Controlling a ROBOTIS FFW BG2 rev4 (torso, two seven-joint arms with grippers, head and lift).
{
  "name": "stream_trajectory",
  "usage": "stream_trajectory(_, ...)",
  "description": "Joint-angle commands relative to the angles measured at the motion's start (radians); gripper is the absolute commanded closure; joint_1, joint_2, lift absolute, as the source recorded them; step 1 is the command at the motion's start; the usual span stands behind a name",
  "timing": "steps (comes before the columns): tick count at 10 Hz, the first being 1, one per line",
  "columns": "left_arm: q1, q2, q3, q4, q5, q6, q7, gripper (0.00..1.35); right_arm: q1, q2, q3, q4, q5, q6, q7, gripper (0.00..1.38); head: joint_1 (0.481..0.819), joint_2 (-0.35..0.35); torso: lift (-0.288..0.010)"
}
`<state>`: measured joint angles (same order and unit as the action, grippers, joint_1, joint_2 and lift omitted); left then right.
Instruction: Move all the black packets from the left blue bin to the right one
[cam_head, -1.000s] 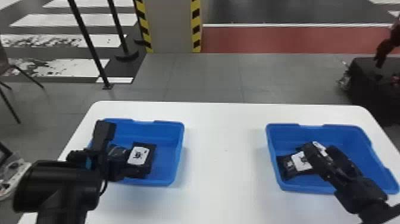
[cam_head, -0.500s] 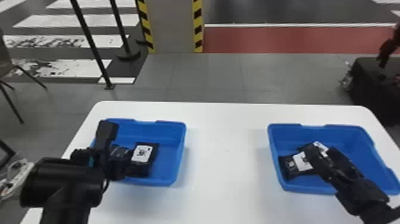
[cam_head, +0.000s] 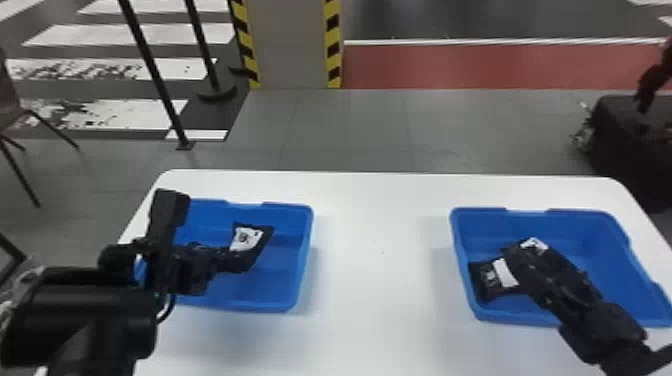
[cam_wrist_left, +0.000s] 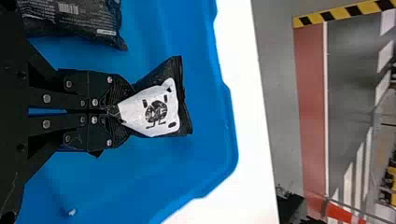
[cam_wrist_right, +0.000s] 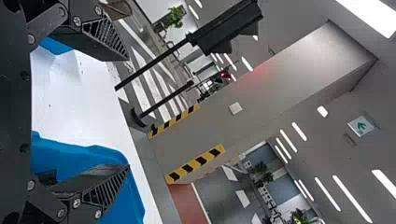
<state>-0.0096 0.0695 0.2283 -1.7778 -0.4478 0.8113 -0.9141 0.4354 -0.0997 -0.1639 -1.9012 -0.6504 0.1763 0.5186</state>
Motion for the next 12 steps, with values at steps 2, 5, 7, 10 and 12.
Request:
stream_trajectory(2, 0.093, -0.004, -0.035, -0.197, 0.107, -0.028, -0.029, 1.2, -0.016, 0.0, 0.034, -0.014, 0.0, 0.064, 0.04, 0.22, 0.695, 0.084, -0.11)
stream_trajectory(5, 0.086, -0.013, -0.195, -0.211, 0.228, -0.134, -0.037, 1.2, -0.119, 0.0, 0.096, 0.062, -0.014, 0.098, 0.097, 0.22, 0.695, 0.034, -0.11)
stream_trajectory(7, 0.064, -0.016, -0.291, -0.172, 0.291, -0.168, -0.045, 1.2, -0.185, 0.012, 0.113, 0.126, -0.02, 0.098, 0.107, 0.22, 0.695, -0.031, -0.11)
stream_trajectory(10, 0.005, -0.008, -0.399, -0.101, 0.336, -0.183, -0.051, 1.2, -0.229, 0.018, 0.126, 0.145, -0.018, 0.098, 0.107, 0.22, 0.695, -0.109, -0.11)
stream_trajectory(12, -0.052, -0.01, -0.465, -0.047, 0.356, -0.193, -0.051, 1.2, -0.269, 0.018, 0.149, 0.17, -0.014, 0.098, 0.107, 0.22, 0.695, -0.135, -0.11)
